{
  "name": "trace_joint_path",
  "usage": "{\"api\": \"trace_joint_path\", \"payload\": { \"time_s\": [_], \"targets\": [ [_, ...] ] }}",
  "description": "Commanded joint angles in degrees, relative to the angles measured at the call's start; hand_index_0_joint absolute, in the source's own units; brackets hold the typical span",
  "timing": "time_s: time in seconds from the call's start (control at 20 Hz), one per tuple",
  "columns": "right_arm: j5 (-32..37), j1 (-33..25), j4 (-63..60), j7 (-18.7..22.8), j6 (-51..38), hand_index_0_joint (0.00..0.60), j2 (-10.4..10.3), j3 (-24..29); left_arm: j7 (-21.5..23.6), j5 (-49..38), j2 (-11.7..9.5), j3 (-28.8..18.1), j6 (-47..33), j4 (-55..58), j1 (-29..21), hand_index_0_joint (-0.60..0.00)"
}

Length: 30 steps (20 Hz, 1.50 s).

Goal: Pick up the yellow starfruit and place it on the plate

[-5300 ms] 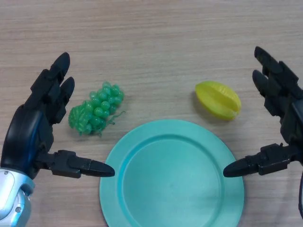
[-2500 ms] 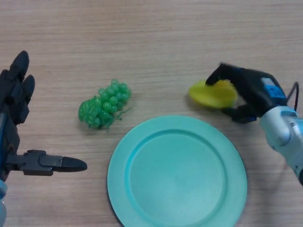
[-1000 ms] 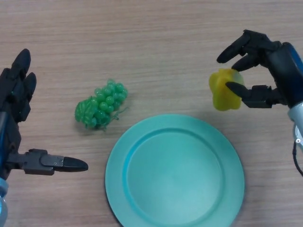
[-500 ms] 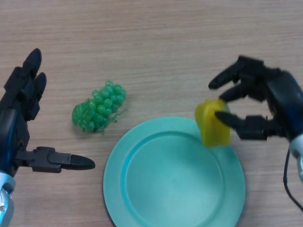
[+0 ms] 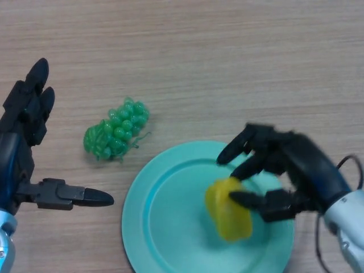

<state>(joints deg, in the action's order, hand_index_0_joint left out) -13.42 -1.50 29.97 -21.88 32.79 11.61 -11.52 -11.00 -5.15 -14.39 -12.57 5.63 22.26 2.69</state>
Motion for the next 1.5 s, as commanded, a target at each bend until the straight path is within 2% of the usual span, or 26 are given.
{"api": "trace_joint_path", "payload": {
  "time_s": [0.05,0.1,0.15,0.25,0.4,0.6,0.7,0.75,0.9,1.0,1.2,1.25,1.4,1.5],
  "targets": [
    [0.3,-2.1,4.0,0.5,-5.0,0.45,0.0,1.0,-0.2,-1.8,-1.8,-3.9,-6.3,3.7,-0.8,0.0],
    [-0.5,-2.3,3.6,0.7,-5.9,0.351,0.0,0.9,-0.2,-1.7,-1.8,-3.9,-6.3,3.7,-0.7,0.0],
    [-2.6,-3.0,2.4,1.7,-8.0,0.201,-0.2,0.9,-0.2,-1.7,-1.8,-4.2,-6.6,3.9,-0.7,0.0],
    [-6.8,-5.5,0.3,4.7,-11.6,0.0,-0.6,0.7,0.0,-2.2,-1.8,-5.2,-6.3,5.2,-0.2,0.0],
    [-5.3,-6.6,0.9,6.0,-11.0,0.0,-0.7,1.2,0.4,-1.7,-1.4,-5.1,-7.1,5.6,0.1,0.0],
    [-3.5,-9.5,-0.9,7.3,-13.9,0.0,-0.7,4.6,1.3,-1.3,-1.9,-4.8,-6.6,5.7,-1.4,0.0],
    [0.0,-9.6,-1.4,7.7,-15.1,0.0,-0.7,6.4,2.4,-0.7,-1.8,-3.5,-6.1,6.5,-1.8,0.0],
    [2.5,-9.7,-1.3,8.1,-14.6,0.0,-0.2,8.2,2.7,-0.2,-1.5,-2.6,-6.1,6.9,-1.8,0.0],
    [3.8,-9.4,-2.1,9.8,-17.9,0.0,1.7,11.4,1.8,-0.7,-0.9,-1.8,-4.8,8.6,-0.7,0.0],
    [5.0,-8.1,-1.6,10.4,-18.5,0.0,2.6,13.0,0.9,-1.0,-0.6,-1.5,-2.6,9.8,0.0,0.0],
    [14.0,-1.6,0.6,8.7,-24.7,0.0,2.7,15.5,1.0,-1.0,-0.7,-0.6,-0.6,9.7,-0.9,0.0],
    [16.2,0.6,0.8,7.6,-26.0,0.0,2.6,15.9,1.3,-0.4,-0.8,-0.4,-2.6,8.4,-1.5,0.0],
    [17.5,2.2,1.5,6.9,-26.7,0.0,2.7,17.2,0.7,-1.3,-1.6,-1.7,-2.3,7.8,-2.1,0.0],
    [18.8,3.2,2.4,7.5,-26.1,0.0,2.5,17.4,2.2,-0.6,-1.7,-1.8,-4.3,6.6,-2.7,0.0]
  ]
}}
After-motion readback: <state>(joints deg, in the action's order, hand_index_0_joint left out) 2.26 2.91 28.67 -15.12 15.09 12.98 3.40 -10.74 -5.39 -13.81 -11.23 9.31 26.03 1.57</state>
